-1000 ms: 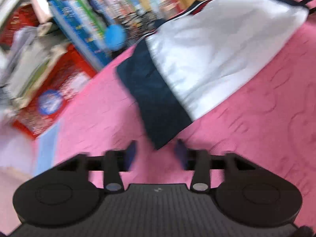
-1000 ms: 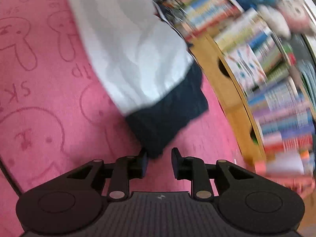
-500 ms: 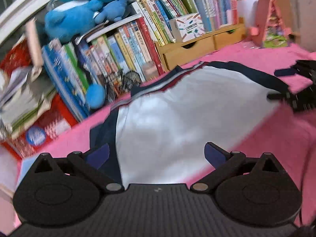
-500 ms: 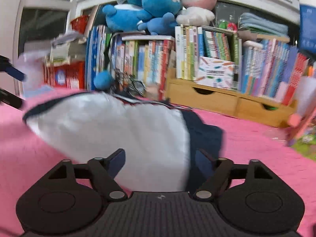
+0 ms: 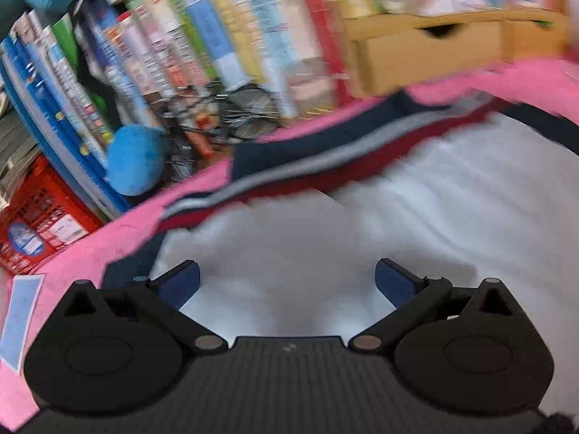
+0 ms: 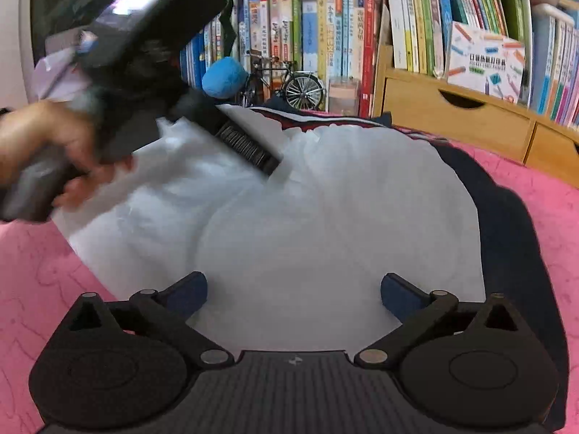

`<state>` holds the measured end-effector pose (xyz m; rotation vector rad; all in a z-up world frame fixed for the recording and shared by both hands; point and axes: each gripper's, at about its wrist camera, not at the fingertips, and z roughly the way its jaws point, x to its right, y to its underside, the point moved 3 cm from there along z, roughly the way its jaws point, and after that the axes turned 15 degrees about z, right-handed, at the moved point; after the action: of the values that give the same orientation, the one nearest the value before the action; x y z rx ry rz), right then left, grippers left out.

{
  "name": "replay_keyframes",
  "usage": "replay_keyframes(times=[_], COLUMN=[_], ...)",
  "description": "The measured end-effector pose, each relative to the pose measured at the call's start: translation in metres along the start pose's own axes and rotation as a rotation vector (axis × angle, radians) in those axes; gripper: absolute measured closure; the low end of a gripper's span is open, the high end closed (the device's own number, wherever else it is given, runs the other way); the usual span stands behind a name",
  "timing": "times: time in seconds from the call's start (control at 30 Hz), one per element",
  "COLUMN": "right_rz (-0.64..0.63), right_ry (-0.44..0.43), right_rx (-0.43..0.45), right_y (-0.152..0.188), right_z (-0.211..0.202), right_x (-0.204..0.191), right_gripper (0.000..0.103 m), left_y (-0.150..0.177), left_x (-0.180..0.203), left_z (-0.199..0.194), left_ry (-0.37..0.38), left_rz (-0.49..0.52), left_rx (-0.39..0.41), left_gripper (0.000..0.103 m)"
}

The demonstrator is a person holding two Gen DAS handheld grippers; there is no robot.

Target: Fold clothes

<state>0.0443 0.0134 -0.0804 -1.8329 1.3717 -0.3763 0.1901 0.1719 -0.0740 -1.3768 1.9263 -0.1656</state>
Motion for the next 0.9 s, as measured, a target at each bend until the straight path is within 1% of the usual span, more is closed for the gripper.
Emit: replay_keyframes(times=[0.07,0.1,0.17,0.23,0.33,0.4,0.47,0.53,0.57,0.63,0.7,0.73,0.87,0.9], right_rz=[-0.002,0.001,0.002,0.006,0.011,0.014,0.017,0.02,0.021,0.02,0.022,0.023,0.033,0.045], right_ry=[-0.001,-0.006,-0.008,-0.01,-0.019,-0.023,-0.027,-0.033,-0.036,-0.041,-0.046,-0.048,-0.059,-0.056], right_rx=[0.0,-0.002,-0.002,-0.002,-0.003,-0.003,-0.004,-0.003,-0.003,-0.001,0.002,0.003,0.009,0.012], right_y=[0.001,0.002,0.001,0.0,0.0,0.0,0.0,-0.001,-0.001,-0.001,-0.001,-0.001,-0.002,-0.001], right_z=[0.0,0.001,0.0,-0.002,-0.004,-0.004,-0.004,-0.004,-0.004,-0.003,-0.003,-0.003,-0.003,-0.006], right_x=[-0.001,0.0,0.001,0.004,0.007,0.008,0.01,0.011,0.012,0.013,0.014,0.014,0.017,0.02], right_gripper=[0.0,0.0,0.0,0.0,0.0,0.0,0.0,0.0,0.0,0.0,0.0,0.0,0.0,0.0], left_y=[-0.006,-0.008,-0.011,-0.012,-0.01,-0.006,0.005,0.022,0.036,0.07,0.112,0.13,0.191,0.201], left_x=[-0.013,-0.019,-0.029,-0.034,-0.037,-0.036,-0.033,-0.03,-0.027,-0.025,-0.028,-0.03,-0.041,-0.042], left_z=[0.017,0.025,0.037,0.041,0.038,0.028,0.004,-0.022,-0.035,-0.053,-0.064,-0.071,-0.099,-0.106], left_ry=[-0.035,-0.032,0.02,0.045,0.052,0.036,0.033,0.023,0.018,0.005,-0.005,-0.024,-0.172,-0.213], left_rz=[-0.029,-0.051,-0.102,-0.115,-0.143,-0.16,-0.152,-0.133,-0.117,-0.089,-0.092,-0.096,-0.121,-0.109], left_rx=[-0.007,-0.009,-0.008,-0.002,-0.017,-0.021,0.027,0.082,0.094,0.091,0.076,0.07,0.051,0.045], left_gripper=[0.0,0.0,0.0,0.0,0.0,0.0,0.0,0.0,0.0,0.0,0.0,0.0,0.0,0.0])
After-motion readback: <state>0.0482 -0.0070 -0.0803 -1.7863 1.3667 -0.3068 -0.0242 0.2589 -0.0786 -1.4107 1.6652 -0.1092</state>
